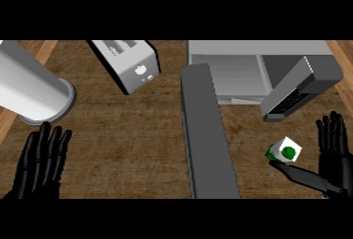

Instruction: Pick up the milk, place it into the microwave and close the microwave

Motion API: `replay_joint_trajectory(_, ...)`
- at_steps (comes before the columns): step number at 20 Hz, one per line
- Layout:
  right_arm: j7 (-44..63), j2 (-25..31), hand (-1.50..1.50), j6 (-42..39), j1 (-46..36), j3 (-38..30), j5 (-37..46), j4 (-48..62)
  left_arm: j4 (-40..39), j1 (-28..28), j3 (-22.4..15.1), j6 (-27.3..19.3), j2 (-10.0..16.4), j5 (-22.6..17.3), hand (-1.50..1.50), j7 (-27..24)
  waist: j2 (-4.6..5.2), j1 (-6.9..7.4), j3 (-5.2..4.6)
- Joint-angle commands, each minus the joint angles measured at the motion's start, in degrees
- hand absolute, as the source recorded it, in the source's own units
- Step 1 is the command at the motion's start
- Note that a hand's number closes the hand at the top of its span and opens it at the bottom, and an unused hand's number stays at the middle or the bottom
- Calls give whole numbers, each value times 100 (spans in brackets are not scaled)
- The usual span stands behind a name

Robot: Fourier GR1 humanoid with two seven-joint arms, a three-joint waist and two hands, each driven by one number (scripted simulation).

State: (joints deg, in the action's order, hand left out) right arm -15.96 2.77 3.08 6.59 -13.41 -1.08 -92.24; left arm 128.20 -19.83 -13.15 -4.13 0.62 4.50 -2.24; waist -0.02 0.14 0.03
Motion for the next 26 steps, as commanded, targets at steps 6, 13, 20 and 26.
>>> replay_joint_trajectory(6, -1334, -23, -150, -190, 328, -323, -149, 1239, 286, -344, -518, -229, -59, 281, -150, -1, -4, -4, -1)
replay_joint_trajectory(13, -2329, 296, -150, -351, -564, -680, -282, 3253, 241, -296, -228, -103, 92, -9, -150, 38, 3, 13, -1)
replay_joint_trajectory(20, -3180, 655, -150, -529, -1505, -1010, -456, 5166, 229, -482, -428, -179, 108, 187, -150, -178, 9, 38, 2)
replay_joint_trajectory(26, -4393, 1111, -150, -915, -1900, -1180, -317, 6892, 628, -770, -852, -228, 94, 356, -150, -136, 27, 98, 15)
